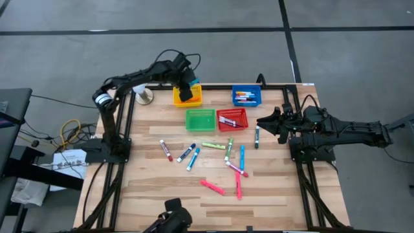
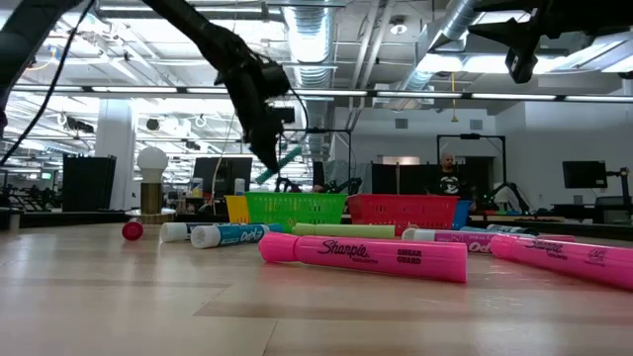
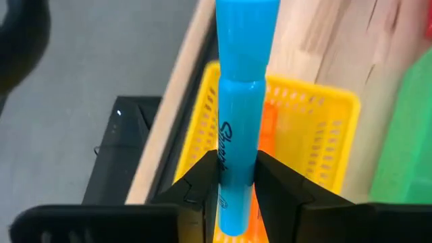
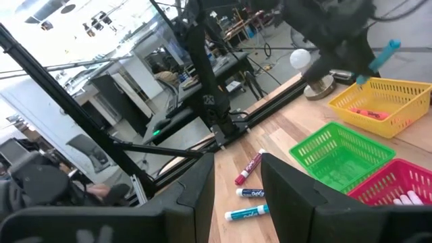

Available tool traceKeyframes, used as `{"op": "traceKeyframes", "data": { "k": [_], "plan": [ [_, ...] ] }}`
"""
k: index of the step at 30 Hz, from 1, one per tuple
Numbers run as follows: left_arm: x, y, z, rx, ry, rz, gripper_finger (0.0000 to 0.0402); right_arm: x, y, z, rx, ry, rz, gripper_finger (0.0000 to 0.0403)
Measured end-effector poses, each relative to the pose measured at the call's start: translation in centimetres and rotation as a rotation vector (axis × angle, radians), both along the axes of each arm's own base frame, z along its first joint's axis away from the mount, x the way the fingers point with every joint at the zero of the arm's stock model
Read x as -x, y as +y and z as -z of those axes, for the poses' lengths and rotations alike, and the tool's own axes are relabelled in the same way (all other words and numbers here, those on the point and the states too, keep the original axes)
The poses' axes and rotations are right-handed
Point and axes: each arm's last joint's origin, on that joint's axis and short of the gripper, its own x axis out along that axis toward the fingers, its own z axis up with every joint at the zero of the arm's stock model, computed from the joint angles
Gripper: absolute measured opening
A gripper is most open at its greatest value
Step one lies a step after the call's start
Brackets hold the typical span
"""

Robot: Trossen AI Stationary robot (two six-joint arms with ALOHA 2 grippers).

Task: Pick & Place Markers
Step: Put the blue sharpie into the yellow bin

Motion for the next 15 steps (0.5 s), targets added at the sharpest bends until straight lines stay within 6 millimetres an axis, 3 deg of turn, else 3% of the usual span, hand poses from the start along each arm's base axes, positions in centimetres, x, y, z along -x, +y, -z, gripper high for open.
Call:
{"op": "traceKeyframes", "data": {
  "k": [8, 15],
  "plan": [
    [-0.4, 0.1, 3.4, 0.048, 0.149, 0.095, 0.0085, 0.0, 0.0, 0.0, 0.000, 0.000, 0.000, 0.0111],
    [-0.4, 0.2, 4.1, 0.025, 0.201, 0.158, 0.0085, 0.0, 0.0, 0.0, 0.000, 0.000, 0.000, 0.0111]
  ]
}}
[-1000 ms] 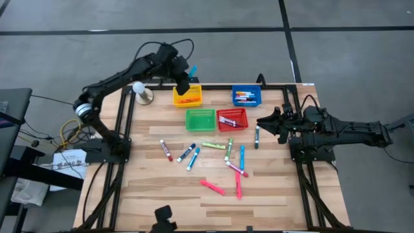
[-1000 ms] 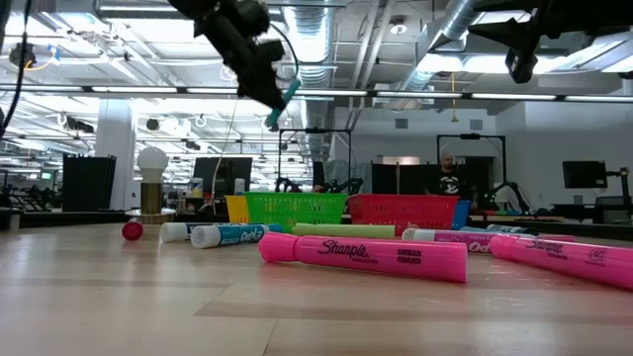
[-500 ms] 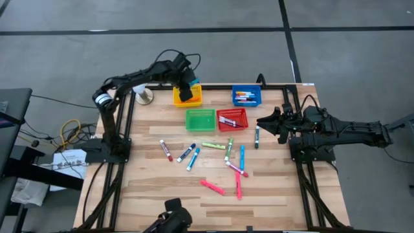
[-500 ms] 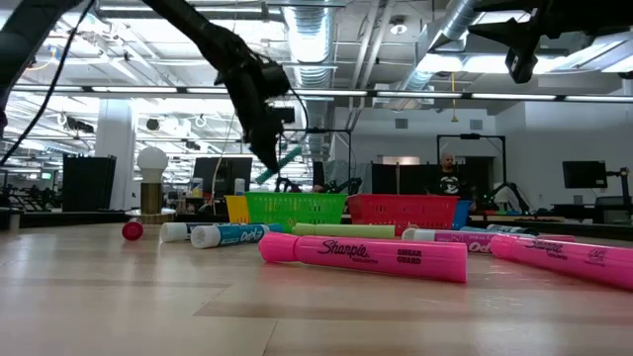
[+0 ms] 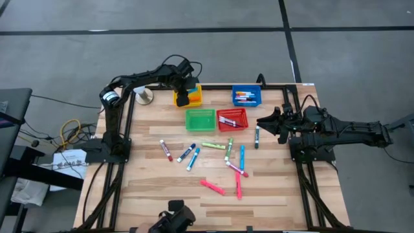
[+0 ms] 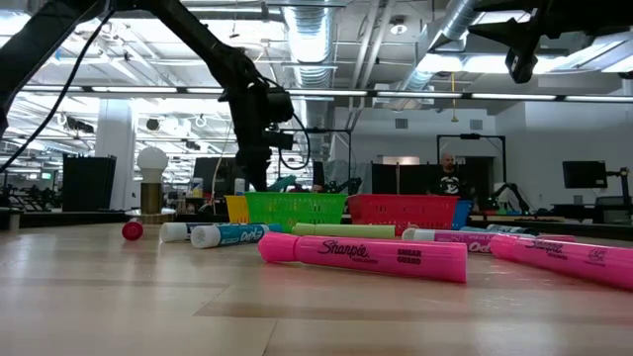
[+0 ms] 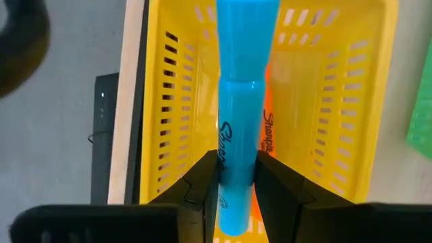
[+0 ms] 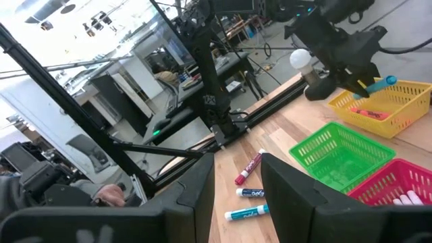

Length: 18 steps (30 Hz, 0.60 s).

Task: Pick & Place Markers
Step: Put the blue sharpie into the yellow bin

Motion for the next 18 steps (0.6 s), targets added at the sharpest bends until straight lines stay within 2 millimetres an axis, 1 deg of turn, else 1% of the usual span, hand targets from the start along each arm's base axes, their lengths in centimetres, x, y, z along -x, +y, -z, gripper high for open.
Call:
{"op": "traceKeyframes", "data": {
  "k": [5, 10, 18],
  "plan": [
    [-0.1, 0.1, 0.3, -0.009, 0.015, 0.035, 0.0085, 0.0, 0.0, 0.0, 0.000, 0.000, 0.000, 0.0111],
    [-0.3, 0.2, 1.6, -0.010, 0.064, 0.041, 0.0085, 0.0, 0.0, 0.0, 0.000, 0.000, 0.000, 0.0111],
    [-0.1, 0.6, 1.9, -0.012, 0.071, 0.034, 0.0085, 0.0, 0.0, 0.0, 0.001, 0.000, 0.000, 0.0111]
  ]
}}
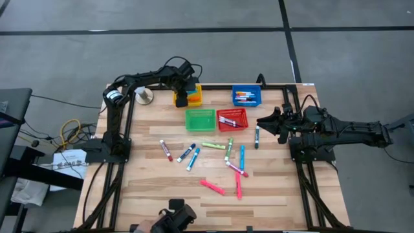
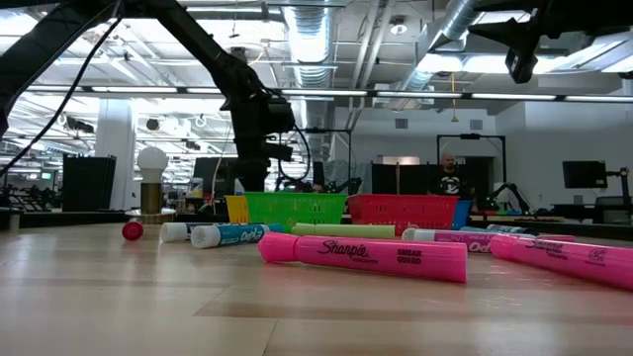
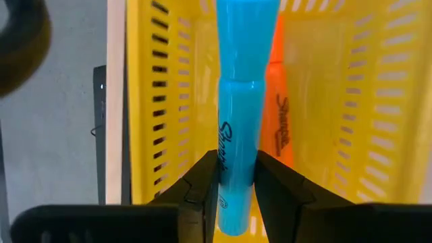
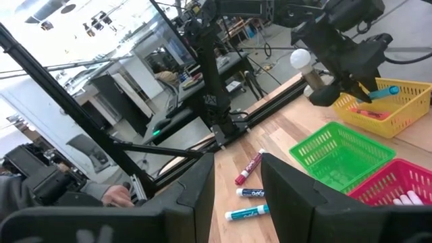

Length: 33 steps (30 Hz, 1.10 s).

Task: Pick & Place Markers
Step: Put the blue sharpie into the yellow bin

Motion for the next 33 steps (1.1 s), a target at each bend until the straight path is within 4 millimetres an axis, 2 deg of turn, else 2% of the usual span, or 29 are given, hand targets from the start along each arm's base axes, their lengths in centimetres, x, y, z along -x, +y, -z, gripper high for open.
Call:
{"op": "traceKeyframes", "data": {
  "k": [14, 26, 33],
  "plan": [
    [-0.1, -0.2, 0.0, -0.019, 0.026, 0.042, 0.0085, 0.0, 0.0, 0.0, 0.000, 0.000, 0.001, 0.0111],
    [0.4, -0.8, 1.4, 0.007, 0.061, 0.047, 0.0086, 0.0, 0.0, 0.0, 0.000, 0.000, 0.001, 0.0111],
    [0.4, -0.8, 1.4, 0.003, 0.056, 0.047, 0.0110, 0.0, 0.0, 0.0, -0.001, 0.000, 0.001, 0.0111]
  ]
}}
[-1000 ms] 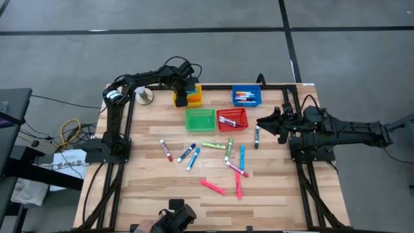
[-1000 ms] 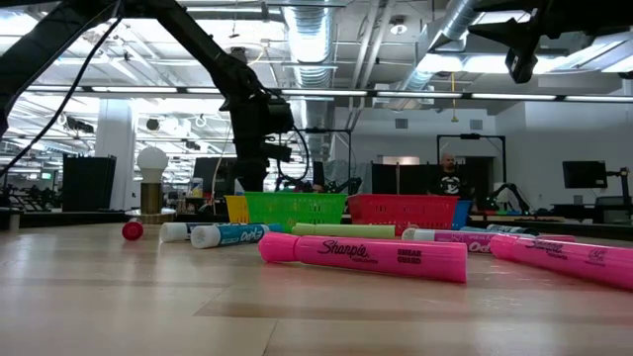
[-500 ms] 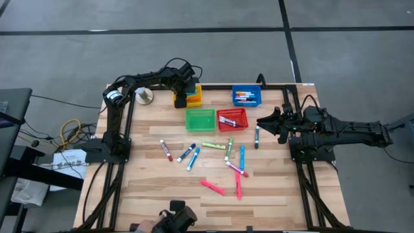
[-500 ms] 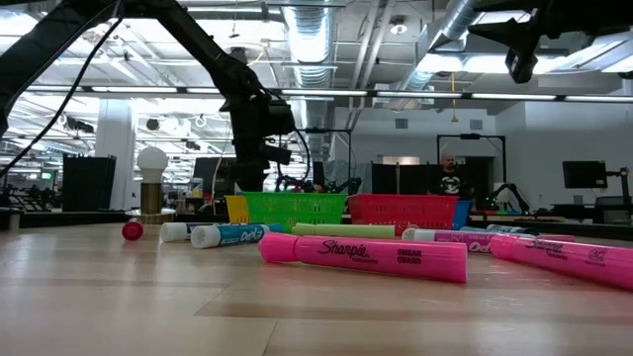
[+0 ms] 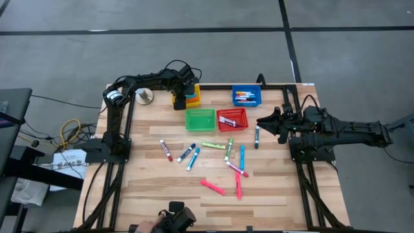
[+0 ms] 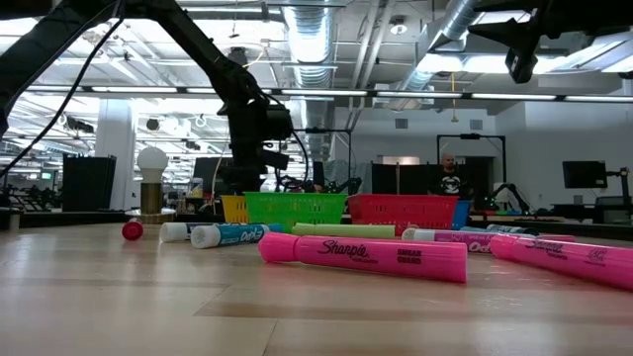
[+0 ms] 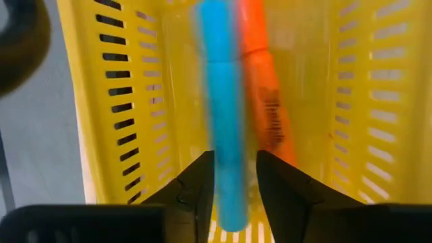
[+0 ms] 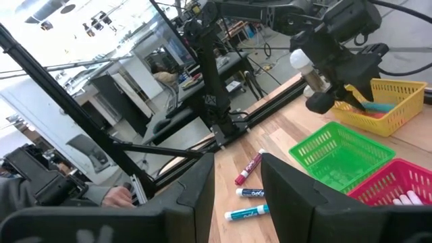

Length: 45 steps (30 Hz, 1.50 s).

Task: Pick & Place Markers
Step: Put the blue sharpie into the yellow bin, then put the green sharpie into the yellow bin

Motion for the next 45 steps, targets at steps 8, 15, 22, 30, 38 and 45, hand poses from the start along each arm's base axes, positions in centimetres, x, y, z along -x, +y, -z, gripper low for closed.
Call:
{"op": "traceKeyframes", "data": {
  "k": [8, 15, 22, 30, 38, 45],
  "plan": [
    [-0.4, 0.2, -0.3, -0.066, 0.000, -0.010, 0.0163, 0.0, 0.0, 0.0, 0.000, 0.000, 0.000, 0.0111],
    [-0.9, -1.6, -3.9, -0.186, -0.027, -0.041, 0.0182, 0.0, 0.0, 0.0, 0.000, 0.000, 0.000, 0.0111],
    [-1.0, -7.8, -11.9, -0.088, -0.353, -0.101, 0.0170, 0.0, 0.0, 0.0, 0.042, 0.003, -0.002, 0.0111],
    [-0.9, -17.8, -18.4, 0.108, -0.644, 0.066, 0.0161, 0.0, 0.0, 0.0, 0.045, 0.003, -0.002, 0.0111],
    [-3.5, -25.4, -17.9, 0.101, -0.687, 0.227, 0.0165, 0.0, 0.0, 0.0, 0.045, 0.004, -0.002, 0.0111],
    [-6.2, -28.1, -14.9, 0.119, -0.655, 0.291, 0.0163, 0.0, 0.0, 0.0, 0.044, 0.004, -0.002, 0.0111]
  ]
}}
